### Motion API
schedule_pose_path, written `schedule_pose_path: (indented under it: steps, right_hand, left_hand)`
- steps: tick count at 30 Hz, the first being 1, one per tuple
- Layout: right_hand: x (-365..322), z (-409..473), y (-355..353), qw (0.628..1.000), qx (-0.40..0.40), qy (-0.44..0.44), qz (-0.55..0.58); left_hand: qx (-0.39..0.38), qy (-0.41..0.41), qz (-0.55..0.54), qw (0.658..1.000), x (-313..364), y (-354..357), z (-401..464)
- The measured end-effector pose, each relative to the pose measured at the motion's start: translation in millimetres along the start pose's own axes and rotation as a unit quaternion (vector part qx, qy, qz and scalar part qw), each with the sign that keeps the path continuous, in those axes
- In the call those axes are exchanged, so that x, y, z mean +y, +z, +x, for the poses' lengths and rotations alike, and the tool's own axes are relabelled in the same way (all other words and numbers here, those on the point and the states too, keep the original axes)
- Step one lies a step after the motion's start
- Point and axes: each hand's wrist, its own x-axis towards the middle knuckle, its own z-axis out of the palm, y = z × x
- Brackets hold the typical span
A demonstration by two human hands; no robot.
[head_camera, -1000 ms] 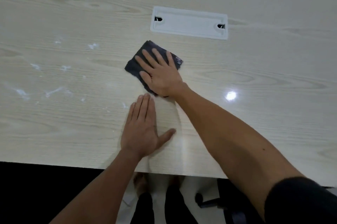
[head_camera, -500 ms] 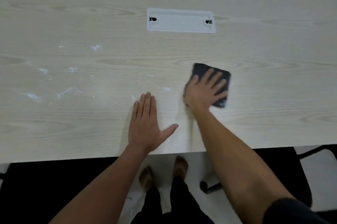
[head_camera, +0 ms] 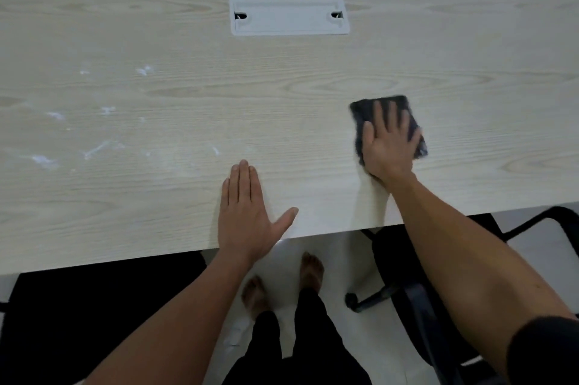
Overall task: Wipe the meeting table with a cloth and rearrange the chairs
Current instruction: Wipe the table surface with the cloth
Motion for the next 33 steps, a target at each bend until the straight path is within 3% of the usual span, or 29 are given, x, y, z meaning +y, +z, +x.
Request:
schedule_pose_path:
  steps: [3,5,7,9,13,15,17,20,23,25,27,29,33]
  right_hand:
    - [-22.3,-27.0,2.7,0.973,0.024,0.221,0.056]
    - [-66.6,-41.7,15.2,0.972,0.02,0.222,0.068]
    - [-116.2,-54.9,31.3,0.994,0.006,0.096,0.056]
    - [-155.7,-63.9,42.1,0.995,-0.023,-0.092,0.013]
    - [-145.5,-54.2,38.8,0.9,-0.09,-0.421,-0.066]
    - [-100.4,-42.2,31.4,0.871,-0.087,-0.476,-0.082]
    - [-44.2,-30.0,21.9,0.91,-0.048,-0.405,-0.076]
    - [27.3,-32.7,2.9,0.99,0.005,-0.135,-0.031]
    - [13.4,-62.6,6.3,0.992,0.007,0.12,0.025]
    - [-30.4,-83.9,19.6,0.989,0.014,0.143,0.039]
    - [-76.3,-106.2,35.4,0.997,0.006,0.066,0.029]
    - [-109.8,-130.9,49.3,0.998,-0.007,-0.063,-0.005]
    - [-89.8,-143.1,49.1,0.929,-0.075,-0.359,-0.057]
  left_hand:
    - [0.004,0.002,-0.009,1.0,-1.6,1.4,-0.7]
    - [0.01,0.003,-0.015,1.0,-2.4,2.4,-0.8]
    - [0.016,0.005,-0.022,1.0,-4.0,3.0,-1.6]
    - [0.023,0.007,-0.016,1.0,-6.3,2.7,-3.9]
    - [0.045,0.036,-0.003,0.998,-10.5,2.6,-11.8]
    - [0.038,0.057,0.004,0.998,-9.3,4.0,-13.8]
    - [0.031,0.07,0.006,0.997,-4.9,7.5,-12.8]
    - [0.016,0.063,-0.003,0.998,4.2,11.1,-12.2]
    - [0.007,0.059,-0.02,0.998,3.3,11.2,-14.8]
    - [0.014,0.065,-0.046,0.997,-0.7,7.0,-15.8]
    - [0.02,0.067,-0.077,0.995,-5.4,0.0,-17.0]
    - [0.033,0.062,-0.095,0.993,-9.8,-6.3,-17.5]
    - [0.05,0.05,-0.101,0.992,-14.1,-13.7,-14.9]
